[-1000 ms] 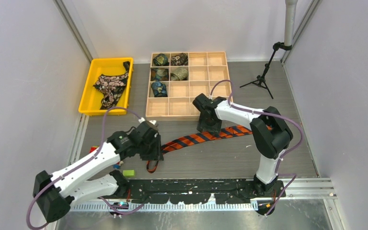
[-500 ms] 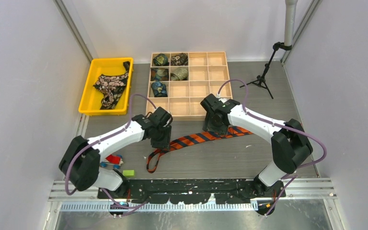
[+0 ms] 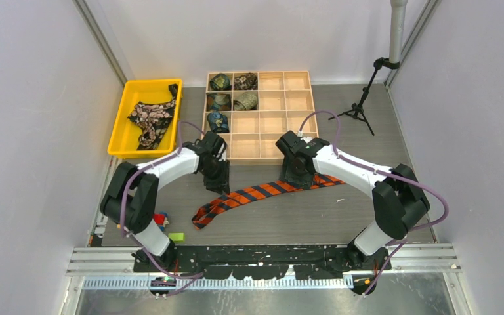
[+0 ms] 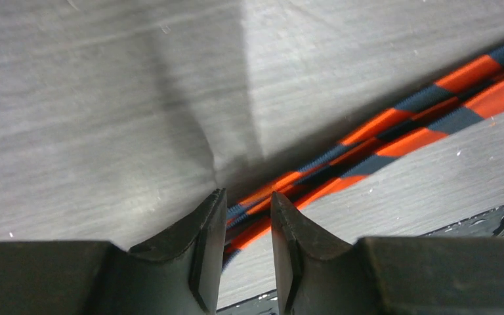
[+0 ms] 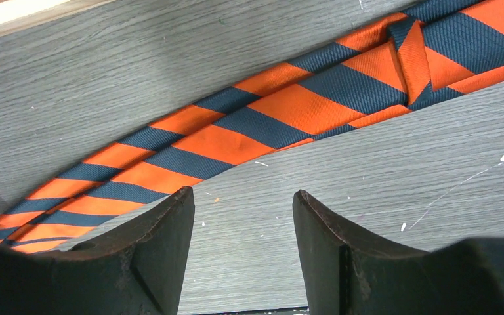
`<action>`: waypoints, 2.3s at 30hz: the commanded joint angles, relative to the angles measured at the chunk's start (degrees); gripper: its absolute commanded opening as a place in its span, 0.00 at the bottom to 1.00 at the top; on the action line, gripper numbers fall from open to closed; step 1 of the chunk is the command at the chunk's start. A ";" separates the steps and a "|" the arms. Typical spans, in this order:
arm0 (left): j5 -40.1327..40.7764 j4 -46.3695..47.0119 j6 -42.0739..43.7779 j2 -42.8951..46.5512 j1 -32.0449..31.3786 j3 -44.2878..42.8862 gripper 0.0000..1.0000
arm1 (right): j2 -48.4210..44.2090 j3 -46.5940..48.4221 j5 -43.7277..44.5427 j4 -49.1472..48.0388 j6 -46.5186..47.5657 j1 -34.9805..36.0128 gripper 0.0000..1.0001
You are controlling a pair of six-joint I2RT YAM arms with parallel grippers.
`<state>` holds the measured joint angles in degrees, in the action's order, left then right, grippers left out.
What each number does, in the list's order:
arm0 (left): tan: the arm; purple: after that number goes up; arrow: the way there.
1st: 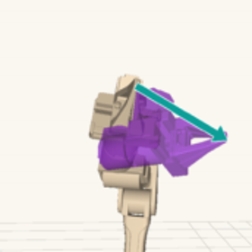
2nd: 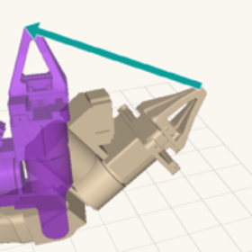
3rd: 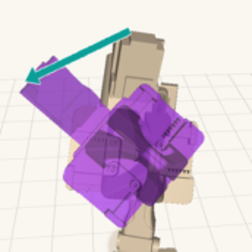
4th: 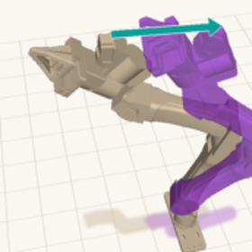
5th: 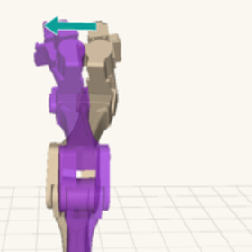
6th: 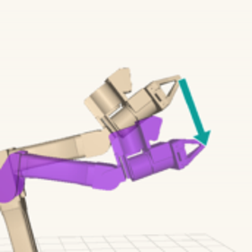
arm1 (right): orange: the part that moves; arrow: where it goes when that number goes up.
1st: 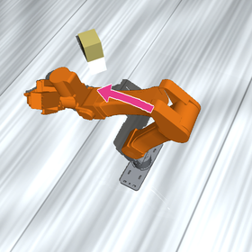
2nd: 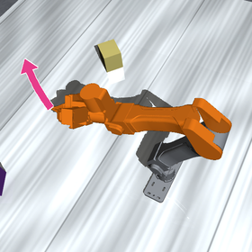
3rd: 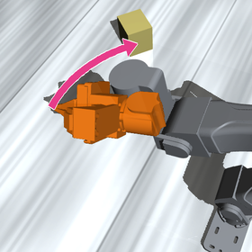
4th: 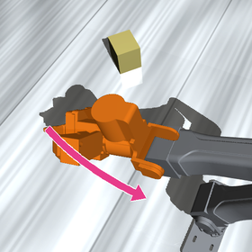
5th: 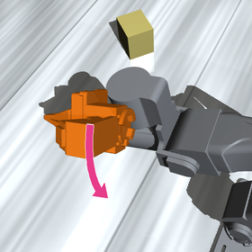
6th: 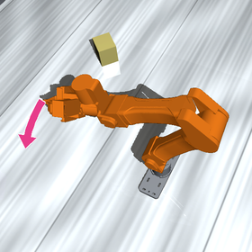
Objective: Roll the ties
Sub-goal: Flatten out the tie at the center of the board.
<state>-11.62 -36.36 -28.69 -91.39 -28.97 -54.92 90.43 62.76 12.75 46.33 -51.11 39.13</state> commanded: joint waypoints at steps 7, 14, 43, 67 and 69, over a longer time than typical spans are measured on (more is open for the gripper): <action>-7.79 0.12 2.64 -7.16 5.33 -4.19 0.32 | -1.98 0.98 -1.67 -2.59 0.15 0.37 0.61; -9.74 0.41 1.58 -9.01 5.12 -2.96 0.29 | 0.42 0.95 -1.79 -5.19 -0.02 0.00 0.60; -17.47 5.57 -9.33 -15.12 -12.78 -9.25 0.22 | 2.49 -12.31 -6.15 -11.69 11.55 -26.06 0.54; 6.73 -12.70 -0.58 19.80 -19.04 1.39 0.44 | -9.48 4.05 8.66 5.77 10.32 -5.75 0.65; 7.55 -13.23 -2.16 20.17 -20.13 2.60 0.42 | -10.79 3.42 7.32 4.34 8.41 -1.50 0.64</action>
<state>-5.21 -49.58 -28.32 -73.19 -47.13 -54.30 83.42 66.04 19.46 48.88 -38.04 32.14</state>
